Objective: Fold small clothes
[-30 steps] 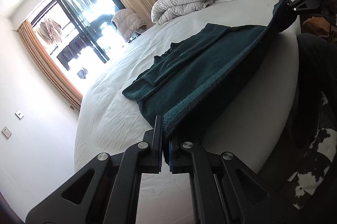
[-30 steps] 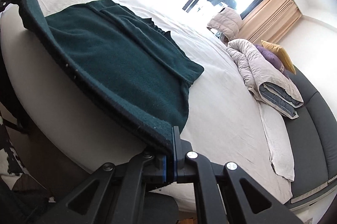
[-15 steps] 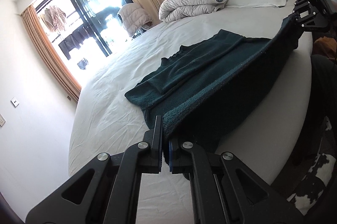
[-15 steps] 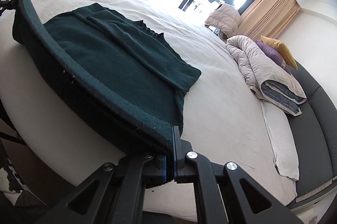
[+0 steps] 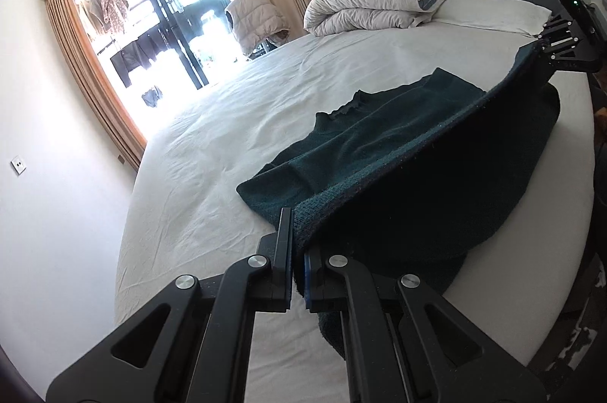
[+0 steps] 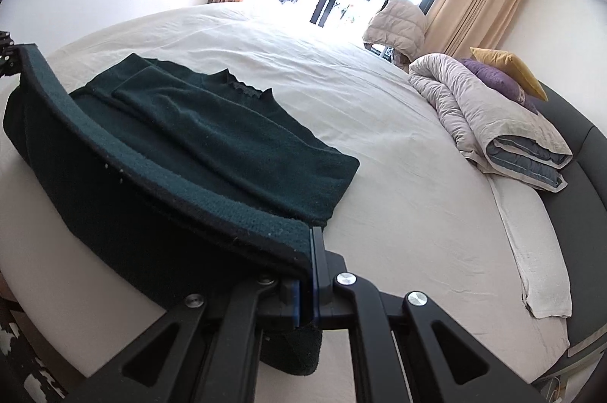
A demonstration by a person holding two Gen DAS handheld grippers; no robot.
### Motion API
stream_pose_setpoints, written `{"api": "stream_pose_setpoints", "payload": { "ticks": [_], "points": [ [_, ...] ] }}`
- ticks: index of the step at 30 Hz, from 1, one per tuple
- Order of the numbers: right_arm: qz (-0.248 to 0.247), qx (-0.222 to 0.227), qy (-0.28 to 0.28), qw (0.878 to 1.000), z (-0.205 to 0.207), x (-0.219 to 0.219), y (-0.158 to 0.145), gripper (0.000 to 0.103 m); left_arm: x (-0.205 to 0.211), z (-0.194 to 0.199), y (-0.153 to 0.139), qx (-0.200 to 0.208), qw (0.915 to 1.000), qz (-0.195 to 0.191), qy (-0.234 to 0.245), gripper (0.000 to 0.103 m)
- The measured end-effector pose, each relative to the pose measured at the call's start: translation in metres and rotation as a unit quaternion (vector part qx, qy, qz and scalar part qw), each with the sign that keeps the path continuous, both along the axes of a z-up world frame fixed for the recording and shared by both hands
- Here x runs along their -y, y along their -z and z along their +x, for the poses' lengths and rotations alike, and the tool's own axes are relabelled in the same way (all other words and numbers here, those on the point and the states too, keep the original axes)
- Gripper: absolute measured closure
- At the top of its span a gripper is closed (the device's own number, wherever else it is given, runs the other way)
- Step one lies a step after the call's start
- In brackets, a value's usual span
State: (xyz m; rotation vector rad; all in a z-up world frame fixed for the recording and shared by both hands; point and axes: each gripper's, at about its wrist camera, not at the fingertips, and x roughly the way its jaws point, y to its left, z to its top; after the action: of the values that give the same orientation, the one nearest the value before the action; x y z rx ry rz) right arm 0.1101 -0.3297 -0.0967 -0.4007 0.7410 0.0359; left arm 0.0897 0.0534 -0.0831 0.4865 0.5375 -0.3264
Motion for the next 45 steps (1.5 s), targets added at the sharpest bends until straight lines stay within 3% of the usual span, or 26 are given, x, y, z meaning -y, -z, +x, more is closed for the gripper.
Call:
{"api": "stream_pose_setpoints", "payload": {
  "ticks": [12,19,21,23,24,26,28,29,30,33,35,36,38,41,44,45],
  "points": [
    [0.057,-0.084,0.021,0.995,0.152,0.019,0.011,0.099,-0.001,0.167,0.011,-0.071,0.9966,-0.013,-0.04,0.1],
    [0.059,-0.151,0.038,0.986,0.231,0.023,0.051,0.099,0.0,0.249,0.054,-0.131,0.9898,-0.007,-0.057,0.1],
    [0.071,-0.167,0.048,0.982,0.246,0.028,0.063,0.099,0.0,0.263,0.07,-0.143,0.9872,-0.014,-0.069,0.096],
    [0.088,-0.182,0.052,0.978,0.257,0.034,0.075,0.098,-0.003,0.284,0.089,-0.181,0.9799,-0.019,-0.082,0.095],
    [0.097,-0.18,0.053,0.977,0.26,0.036,0.077,0.091,-0.005,0.291,0.097,-0.188,0.9782,-0.024,-0.085,0.094],
    [0.106,-0.167,0.071,0.978,0.264,0.044,0.078,0.067,-0.006,0.296,0.101,-0.184,0.9786,-0.035,-0.086,0.089],
    [0.118,-0.158,0.093,0.976,0.264,0.057,0.078,0.037,-0.008,0.298,0.101,-0.171,0.9798,-0.032,-0.098,0.07],
    [0.124,-0.152,0.102,0.975,0.263,0.064,0.079,0.03,-0.011,0.298,0.1,-0.161,0.9805,-0.025,-0.11,0.043],
    [0.13,-0.146,0.112,0.974,0.261,0.071,0.08,0.02,-0.015,0.299,0.099,-0.15,0.9806,-0.02,-0.124,0.023],
    [0.168,-0.143,0.126,0.967,0.253,0.084,0.081,0.017,-0.033,0.305,0.09,-0.149,0.9781,-0.054,-0.135,0.012],
    [0.191,-0.135,0.14,0.962,0.251,0.091,0.08,0.009,-0.038,0.304,0.084,-0.148,0.9768,-0.062,-0.142,0.008],
    [0.207,-0.13,0.149,0.958,0.251,0.096,0.08,0.003,-0.039,0.302,0.082,-0.143,0.9773,-0.062,-0.144,0.007],
    [0.26,-0.13,0.161,0.943,0.252,0.11,0.08,0.001,-0.038,0.301,0.082,-0.141,0.9771,-0.063,-0.147,0.007],
    [0.314,-0.157,0.178,0.92,0.259,0.12,0.081,0.001,-0.035,0.302,0.085,-0.144,0.9765,-0.055,-0.151,0.007],
    [0.296,-0.211,0.173,0.915,0.268,0.115,0.082,0.0,-0.037,0.306,0.083,-0.145,0.9757,-0.063,-0.152,0.007],
    [0.302,-0.236,0.168,0.908,0.271,0.116,0.084,0.0,-0.038,0.308,0.08,-0.143,0.9758,-0.066,-0.152,0.007]
  ]
}}
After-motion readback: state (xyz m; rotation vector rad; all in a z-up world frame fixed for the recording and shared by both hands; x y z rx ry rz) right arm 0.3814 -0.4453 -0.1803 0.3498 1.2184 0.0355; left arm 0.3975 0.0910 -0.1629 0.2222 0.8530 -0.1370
